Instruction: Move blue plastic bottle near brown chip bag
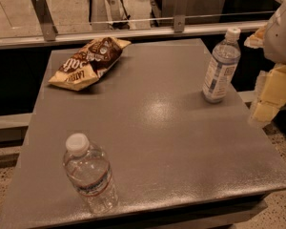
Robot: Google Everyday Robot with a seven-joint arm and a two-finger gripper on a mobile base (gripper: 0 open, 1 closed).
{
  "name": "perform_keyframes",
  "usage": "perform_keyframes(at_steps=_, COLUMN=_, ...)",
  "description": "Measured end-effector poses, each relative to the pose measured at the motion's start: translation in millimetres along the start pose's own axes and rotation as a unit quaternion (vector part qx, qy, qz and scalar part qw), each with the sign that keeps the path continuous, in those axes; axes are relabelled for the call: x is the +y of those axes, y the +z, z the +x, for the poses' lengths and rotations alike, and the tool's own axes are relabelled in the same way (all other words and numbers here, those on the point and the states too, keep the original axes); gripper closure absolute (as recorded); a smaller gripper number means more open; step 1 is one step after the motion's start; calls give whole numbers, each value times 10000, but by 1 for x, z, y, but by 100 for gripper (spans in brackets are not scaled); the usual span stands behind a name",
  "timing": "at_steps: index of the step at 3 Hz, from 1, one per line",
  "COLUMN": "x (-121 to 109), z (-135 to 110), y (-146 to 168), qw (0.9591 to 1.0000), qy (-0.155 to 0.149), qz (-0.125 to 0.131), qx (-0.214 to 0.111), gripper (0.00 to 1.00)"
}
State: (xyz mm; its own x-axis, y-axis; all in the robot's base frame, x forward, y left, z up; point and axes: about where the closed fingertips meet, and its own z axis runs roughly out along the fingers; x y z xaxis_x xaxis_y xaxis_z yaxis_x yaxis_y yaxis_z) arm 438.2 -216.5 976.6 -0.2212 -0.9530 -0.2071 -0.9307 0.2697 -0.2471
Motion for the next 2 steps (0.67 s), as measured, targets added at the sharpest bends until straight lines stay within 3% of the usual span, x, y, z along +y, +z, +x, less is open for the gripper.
perform_keyframes(at_steps=1, x=0, z=0, y=0, qw=10000, qy=1, qz=11, qx=-4, gripper=0)
perform_keyframes(at_steps=2, x=-13, z=20, y=11, qw=9995, qy=242, qz=19, qx=-210, gripper=0)
